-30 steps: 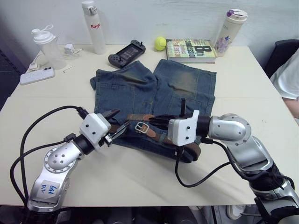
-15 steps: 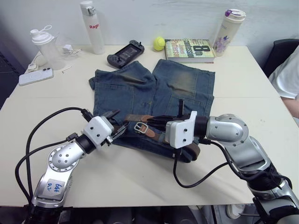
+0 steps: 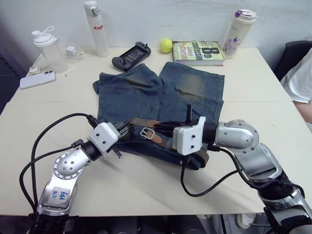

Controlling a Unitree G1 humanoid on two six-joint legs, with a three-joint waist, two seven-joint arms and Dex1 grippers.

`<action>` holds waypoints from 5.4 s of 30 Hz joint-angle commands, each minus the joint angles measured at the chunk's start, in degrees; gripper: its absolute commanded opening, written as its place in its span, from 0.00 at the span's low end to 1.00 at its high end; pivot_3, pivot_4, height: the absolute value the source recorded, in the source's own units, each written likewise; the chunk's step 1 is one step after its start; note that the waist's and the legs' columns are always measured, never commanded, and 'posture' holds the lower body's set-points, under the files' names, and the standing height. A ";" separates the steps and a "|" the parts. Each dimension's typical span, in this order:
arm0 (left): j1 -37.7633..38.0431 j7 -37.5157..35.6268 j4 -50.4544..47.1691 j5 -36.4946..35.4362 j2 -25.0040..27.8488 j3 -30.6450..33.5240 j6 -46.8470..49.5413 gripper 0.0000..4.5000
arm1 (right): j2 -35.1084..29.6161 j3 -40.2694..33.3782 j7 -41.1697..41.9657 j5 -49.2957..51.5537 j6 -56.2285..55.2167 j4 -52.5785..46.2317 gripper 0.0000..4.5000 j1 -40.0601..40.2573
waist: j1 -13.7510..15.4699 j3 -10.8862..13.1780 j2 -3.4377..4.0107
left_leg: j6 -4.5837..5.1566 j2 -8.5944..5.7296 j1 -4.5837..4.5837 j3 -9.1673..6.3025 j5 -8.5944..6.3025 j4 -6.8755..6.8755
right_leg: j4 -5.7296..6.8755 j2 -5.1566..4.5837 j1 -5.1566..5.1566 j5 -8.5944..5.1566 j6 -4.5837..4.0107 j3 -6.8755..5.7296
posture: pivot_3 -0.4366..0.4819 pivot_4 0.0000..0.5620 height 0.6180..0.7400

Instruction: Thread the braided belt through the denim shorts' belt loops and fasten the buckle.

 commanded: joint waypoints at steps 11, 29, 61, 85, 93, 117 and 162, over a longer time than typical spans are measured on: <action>-1.68 0.66 0.14 -5.24 -3.64 1.29 5.94 0.00 | 4.00 -4.44 -3.41 5.18 10.71 -4.62 0.62 1.14 | -0.01 0.00 0.00 | 0.00 0.00 -0.01 -0.01 0.00 0.01 | 0.07 0.00 0.00 0.00 0.00 -0.01 | 0.48 0.27 1.00; -0.80 7.41 2.03 -16.12 -7.94 12.12 19.84 0.00 | 8.62 9.61 -19.26 -3.53 25.05 -3.59 0.80 11.88 | 0.00 0.01 -0.03 | -0.03 -0.03 -0.04 -0.02 0.01 -0.02 | 0.08 -0.01 -0.11 0.00 0.00 0.01 | 0.48 0.27 1.00; -4.40 8.14 -0.19 -19.52 -5.39 12.93 24.30 0.00 | 18.49 7.61 -27.07 -10.35 30.54 1.80 0.01 15.26 | -0.03 0.01 -0.05 | -0.13 -0.03 -0.05 -0.02 0.05 -0.09 | 0.10 0.01 -0.14 0.00 0.00 0.01 | 0.48 0.27 1.00; -1.55 7.22 -4.83 -16.75 3.45 -0.33 46.12 0.00 | 25.33 2.09 -27.71 -2.07 47.72 -4.35 0.01 7.20 | -0.09 0.01 -0.05 | -0.20 -0.06 -0.26 0.04 0.09 -0.29 | 0.20 0.00 -0.54 0.00 0.00 0.15 | 0.48 0.27 1.00; -5.48 6.12 -1.41 -15.79 3.46 -3.28 46.90 0.00 | 23.91 3.21 -27.62 -2.24 46.91 -5.00 0.01 6.92 | 0.07 0.01 -0.05 | -0.20 -0.07 -0.26 0.07 0.09 -0.29 | 0.21 0.00 -0.55 0.00 0.00 0.18 | 0.48 0.27 1.00; -12.55 10.81 1.57 -16.23 -3.31 -2.96 64.04 0.00 | 22.15 5.28 -29.91 -3.40 45.74 -5.42 0.01 6.28 | 1.22 -0.07 0.04 | -0.21 -0.12 -0.25 0.06 0.14 -0.27 | 0.27 -0.01 -0.54 0.00 0.00 0.20 | 0.48 0.27 1.00; -21.31 0.72 12.13 -14.78 -9.54 -6.68 42.22 0.00 | 6.26 17.10 -15.23 -8.85 45.36 -3.64 0.01 5.02 | 2.81 -0.11 0.06 | -0.22 -0.19 -0.01 -0.04 0.12 -0.24 | -0.04 -0.04 -0.10 0.00 0.02 0.01 | 0.48 0.27 1.00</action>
